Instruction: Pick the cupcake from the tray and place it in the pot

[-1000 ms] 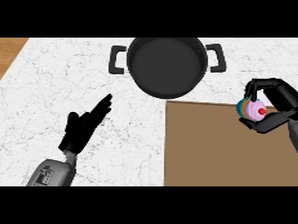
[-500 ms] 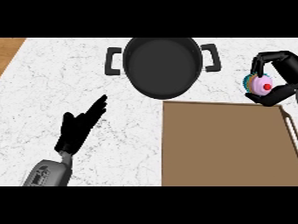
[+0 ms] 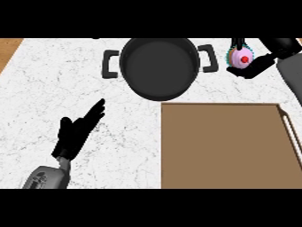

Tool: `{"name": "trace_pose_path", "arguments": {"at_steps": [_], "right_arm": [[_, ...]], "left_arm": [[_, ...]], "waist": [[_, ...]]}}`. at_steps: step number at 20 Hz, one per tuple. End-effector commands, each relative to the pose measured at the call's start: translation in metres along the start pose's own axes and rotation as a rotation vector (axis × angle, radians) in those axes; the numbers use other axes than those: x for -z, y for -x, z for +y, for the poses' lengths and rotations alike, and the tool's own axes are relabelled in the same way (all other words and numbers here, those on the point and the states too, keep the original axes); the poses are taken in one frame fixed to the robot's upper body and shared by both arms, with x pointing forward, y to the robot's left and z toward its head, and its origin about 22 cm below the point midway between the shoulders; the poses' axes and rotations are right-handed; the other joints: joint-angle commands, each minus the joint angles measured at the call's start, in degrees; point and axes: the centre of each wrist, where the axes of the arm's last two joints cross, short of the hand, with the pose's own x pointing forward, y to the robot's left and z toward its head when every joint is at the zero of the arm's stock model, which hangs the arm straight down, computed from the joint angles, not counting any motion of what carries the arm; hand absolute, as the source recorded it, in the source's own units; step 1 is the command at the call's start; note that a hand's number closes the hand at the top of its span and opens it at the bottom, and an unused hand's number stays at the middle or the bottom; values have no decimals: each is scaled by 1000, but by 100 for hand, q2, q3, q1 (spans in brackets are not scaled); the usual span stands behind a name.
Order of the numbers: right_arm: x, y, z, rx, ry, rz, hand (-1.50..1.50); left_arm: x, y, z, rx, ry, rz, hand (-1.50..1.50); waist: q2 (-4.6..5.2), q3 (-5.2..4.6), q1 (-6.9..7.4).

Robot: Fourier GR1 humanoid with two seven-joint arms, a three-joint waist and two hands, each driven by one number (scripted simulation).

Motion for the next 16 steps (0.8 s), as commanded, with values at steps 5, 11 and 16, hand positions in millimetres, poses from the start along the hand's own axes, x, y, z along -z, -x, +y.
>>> {"name": "trace_pose_path", "arguments": {"at_steps": [5,11,16], "right_arm": [[86,-55,19,-149,-144,10,150],[120,-69,80,-239,-198,17,150],[131,-76,106,-456,-243,19,150]], "left_arm": [[-3,2,7,-9,-42,16,0],[-2,7,-2,-10,-5,3,0],[-4,5,1,5,-20,-19,0]], "waist": [[-54,-12,-149],[-10,-12,-63],[23,-15,24]]}}
